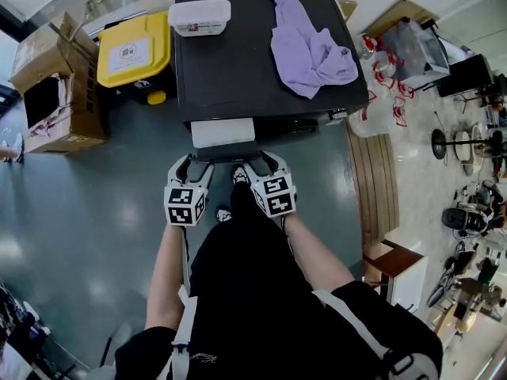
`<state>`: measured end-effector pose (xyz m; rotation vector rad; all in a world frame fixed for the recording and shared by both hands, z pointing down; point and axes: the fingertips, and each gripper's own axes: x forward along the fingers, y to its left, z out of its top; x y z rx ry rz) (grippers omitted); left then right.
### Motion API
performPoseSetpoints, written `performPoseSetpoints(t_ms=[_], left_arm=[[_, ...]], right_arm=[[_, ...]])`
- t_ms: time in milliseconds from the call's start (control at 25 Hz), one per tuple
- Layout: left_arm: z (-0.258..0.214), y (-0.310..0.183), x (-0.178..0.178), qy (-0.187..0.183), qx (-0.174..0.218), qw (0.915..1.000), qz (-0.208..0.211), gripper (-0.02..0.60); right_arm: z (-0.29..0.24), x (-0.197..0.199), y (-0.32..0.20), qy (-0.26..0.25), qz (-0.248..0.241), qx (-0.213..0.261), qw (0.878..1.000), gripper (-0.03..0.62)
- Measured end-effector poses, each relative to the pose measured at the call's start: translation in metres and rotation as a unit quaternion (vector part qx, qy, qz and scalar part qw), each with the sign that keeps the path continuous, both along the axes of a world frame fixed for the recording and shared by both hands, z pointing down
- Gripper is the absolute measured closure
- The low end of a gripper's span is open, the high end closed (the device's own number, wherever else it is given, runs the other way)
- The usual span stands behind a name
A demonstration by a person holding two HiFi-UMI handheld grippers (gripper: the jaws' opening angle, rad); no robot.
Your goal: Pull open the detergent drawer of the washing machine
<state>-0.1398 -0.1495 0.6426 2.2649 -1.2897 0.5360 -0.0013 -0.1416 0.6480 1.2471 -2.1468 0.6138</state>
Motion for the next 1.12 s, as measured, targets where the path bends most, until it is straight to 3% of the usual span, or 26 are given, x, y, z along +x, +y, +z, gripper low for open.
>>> performPoseSetpoints(t_ms=[1120], left_arm=[[0.000,0.023,0.004,-0.004,-0.001,1.0000,-0.004,0.310]], right_arm=[[0.001,0.004,0.023,-0.004,0.001,0.001,1.000,0.391]])
